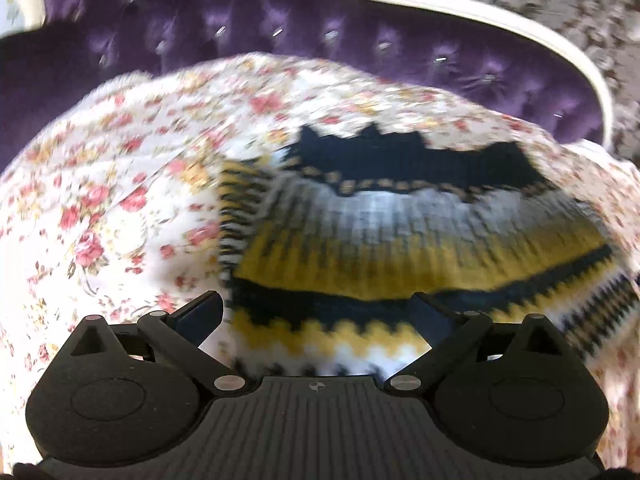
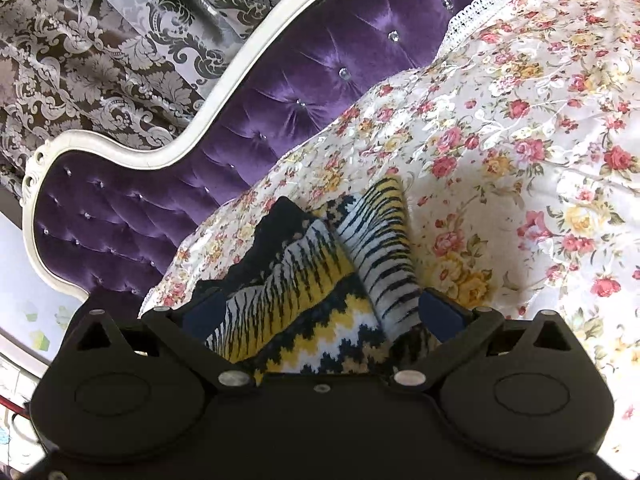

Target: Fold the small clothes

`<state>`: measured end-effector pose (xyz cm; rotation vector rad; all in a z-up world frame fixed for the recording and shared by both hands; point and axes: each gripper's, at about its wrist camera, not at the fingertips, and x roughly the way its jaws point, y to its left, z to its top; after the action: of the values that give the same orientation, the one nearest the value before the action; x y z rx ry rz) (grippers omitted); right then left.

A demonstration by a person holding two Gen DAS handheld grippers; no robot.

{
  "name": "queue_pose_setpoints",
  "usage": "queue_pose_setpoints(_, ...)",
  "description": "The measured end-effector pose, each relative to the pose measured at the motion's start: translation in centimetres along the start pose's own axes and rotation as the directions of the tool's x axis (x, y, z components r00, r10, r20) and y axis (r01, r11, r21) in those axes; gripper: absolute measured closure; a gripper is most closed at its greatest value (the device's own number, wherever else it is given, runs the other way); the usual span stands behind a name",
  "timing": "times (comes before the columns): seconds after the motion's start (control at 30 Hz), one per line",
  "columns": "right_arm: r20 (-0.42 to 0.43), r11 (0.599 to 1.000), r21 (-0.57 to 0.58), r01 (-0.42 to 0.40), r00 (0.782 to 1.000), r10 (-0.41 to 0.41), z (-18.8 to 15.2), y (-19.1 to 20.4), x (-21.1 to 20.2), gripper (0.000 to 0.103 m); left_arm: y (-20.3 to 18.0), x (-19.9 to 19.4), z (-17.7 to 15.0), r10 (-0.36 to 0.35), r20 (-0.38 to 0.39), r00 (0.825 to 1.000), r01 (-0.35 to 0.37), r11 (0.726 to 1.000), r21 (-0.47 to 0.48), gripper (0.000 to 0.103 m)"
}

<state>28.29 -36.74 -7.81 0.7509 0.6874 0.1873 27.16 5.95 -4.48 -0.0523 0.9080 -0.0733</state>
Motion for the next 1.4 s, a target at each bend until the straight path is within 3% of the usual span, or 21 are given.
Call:
queue_pose_setpoints(0.2,0.002,1.0,0.009,-0.007,1.0,0.006,-0.1,-0.2,-0.3,0.0,-4.8,-0.8,-0.6,-0.041,0.059,0.997,0.036,0.995,0.09,0.003)
queue_pose_setpoints(0.3,0.002,1.0,0.018,-0.011,1.0,0.011,-0.1,-0.4,-0.5,0.0,-6.8,0.8,-0.9,-0.009,0.046,0.999,0.002,0.989,0.151,0.003)
queue_pose_setpoints(0.4,0.009,1.0,0.026,-0.015,1.0,0.015,-0.1,-0.5,-0.8,0.0,-7.7,2.8,-2.2,0.025,-0.017,1.0,-0.021,0.984,0.179,0.001)
queue_pose_setpoints(0.5,0.013,1.0,0.025,-0.018,1.0,0.018,-0.1,-0.5,-1.0,0.0,-8.3,2.9,-3.5,0.05,0.028,0.998,-0.055,0.974,0.219,0.0)
queue_pose_setpoints(1.4,-0.024,0.998,0.032,-0.046,0.999,0.046,-0.5,0.0,-0.2,0.0,-8.1,2.8,-3.6,0.08,0.013,0.997,-0.081,0.989,0.123,0.0)
